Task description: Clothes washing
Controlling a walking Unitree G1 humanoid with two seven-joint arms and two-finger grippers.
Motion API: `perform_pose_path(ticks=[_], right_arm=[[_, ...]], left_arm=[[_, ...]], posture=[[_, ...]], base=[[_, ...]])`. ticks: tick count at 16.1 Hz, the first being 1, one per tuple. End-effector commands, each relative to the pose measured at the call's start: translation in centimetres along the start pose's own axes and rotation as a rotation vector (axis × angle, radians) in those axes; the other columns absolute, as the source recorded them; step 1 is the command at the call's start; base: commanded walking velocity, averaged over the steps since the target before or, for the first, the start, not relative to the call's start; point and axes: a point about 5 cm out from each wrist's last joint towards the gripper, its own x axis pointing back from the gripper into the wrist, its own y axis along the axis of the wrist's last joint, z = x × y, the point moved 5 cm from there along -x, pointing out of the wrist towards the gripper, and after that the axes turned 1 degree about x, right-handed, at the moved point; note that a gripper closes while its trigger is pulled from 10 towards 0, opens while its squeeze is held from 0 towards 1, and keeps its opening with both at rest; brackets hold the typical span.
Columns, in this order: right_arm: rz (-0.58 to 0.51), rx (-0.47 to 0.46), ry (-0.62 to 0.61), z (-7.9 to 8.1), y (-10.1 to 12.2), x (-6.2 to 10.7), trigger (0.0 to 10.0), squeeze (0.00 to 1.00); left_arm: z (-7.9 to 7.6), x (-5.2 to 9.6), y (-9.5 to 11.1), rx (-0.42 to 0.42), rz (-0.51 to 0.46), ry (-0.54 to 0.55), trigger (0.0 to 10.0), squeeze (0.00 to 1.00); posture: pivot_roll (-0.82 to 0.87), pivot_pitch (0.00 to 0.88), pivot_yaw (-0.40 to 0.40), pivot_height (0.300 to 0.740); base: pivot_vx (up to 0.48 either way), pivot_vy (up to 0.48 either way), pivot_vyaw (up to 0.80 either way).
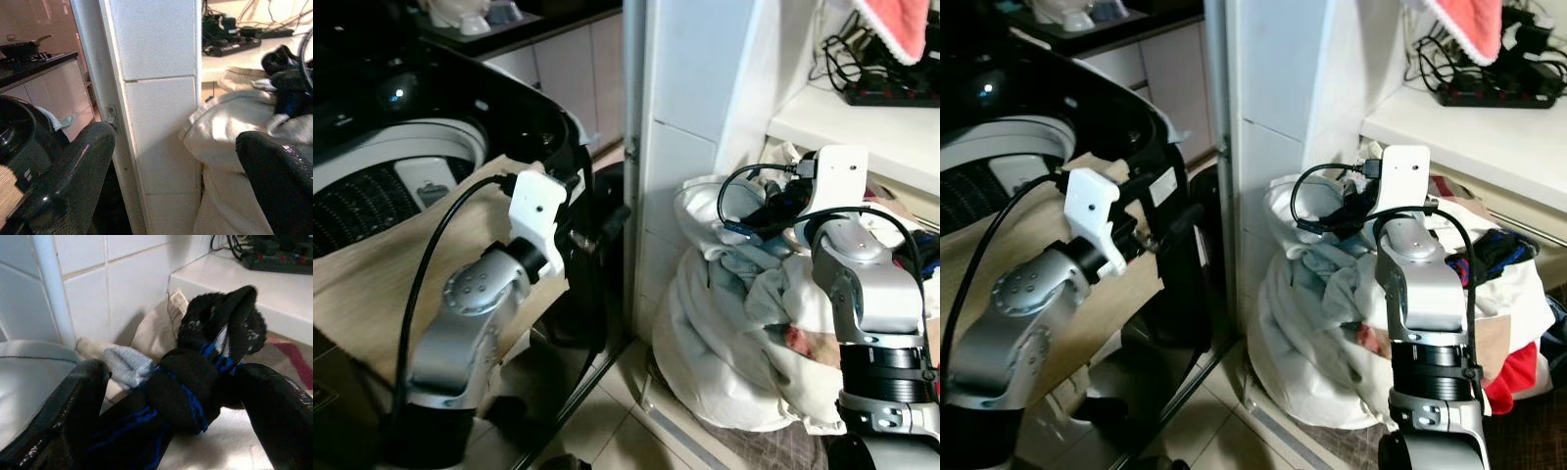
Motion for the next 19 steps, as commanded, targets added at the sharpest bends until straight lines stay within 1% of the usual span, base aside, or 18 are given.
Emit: perform_pose_path(ticks=[1, 2, 3, 4, 5, 6, 7, 11, 19], right_arm=[[0.018, 0.001, -0.01, -0.1, 0.0, -0.2, 10.0, 0.72], [0.035, 0.003, -0.008, 0.0, -0.3, -0.3, 10.0, 0.0], [0.071, -0.001, -0.008, 0.0, -0.9, -0.4, 10.0, 0.0], [0.09, -0.008, -0.011, 0.0, -1.3, -0.4, 9.5, 0.0], [0.102, -0.013, -0.013, -0.1, -1.6, -0.4, 9.5, 0.0], [0.116, -0.017, -0.015, -0.1, -1.9, -0.4, 3.8, 0.0], [0.132, -0.022, -0.023, -0.3, -2.3, -0.5, 0.0, 0.0], [0.146, -0.036, -0.02, -0.4, -2.7, -0.5, 0.0, 0.0], [0.116, -0.028, -0.024, -0.4, -2.1, -0.5, 0.0, 0.0]], left_arm=[[-0.2, 0.3, 0.3, -0.007, -0.005, -0.024, 10.0, 0.0], [0.0, 0.4, 0.3, -0.012, -0.003, -0.029, 10.0, 0.0], [0.0, 0.5, 0.3, -0.018, 0.005, -0.054, 10.0, 0.0], [-0.1, 0.6, 0.4, -0.018, 0.007, -0.066, 10.0, 0.0], [-0.2, 0.6, 0.4, -0.019, 0.007, -0.074, 10.0, 0.0], [-0.2, 0.6, 0.4, -0.019, 0.008, -0.08, 10.0, 0.0], [-0.4, 0.6, 0.3, -0.018, 0.009, -0.086, 10.0, 0.0], [-0.8, 0.5, 0.3, -0.013, 0.01, -0.1, 10.0, 0.0], [-0.8, 0.4, 0.2, -0.011, 0.008, -0.099, 10.0, 0.0]], posture=[[-0.06, 0.0, 0.017, 0.74], [-0.06, 0.0, 0.017, 0.74], [-0.06, 0.0, 0.015, 0.74], [-0.06, 0.0, 0.018, 0.74], [-0.06, 0.0, 0.018, 0.74], [-0.06, 0.0, 0.02, 0.74], [-0.06, 0.0, 0.021, 0.74], [-0.06, 0.0, 0.023, 0.74], [-0.06, 0.0, 0.025, 0.74]], base=[[0.0, 0.0, 0.0], [0.0, 0.0, 0.0], [0.0, 0.0, 0.0], [0.0, 0.0, 0.0], [0.0, 0.0, 0.0], [0.0, 0.0, 0.0], [0.0, 0.0, 0.0], [0.0, 0.0, 0.0], [0.0, 0.0, 0.0]])
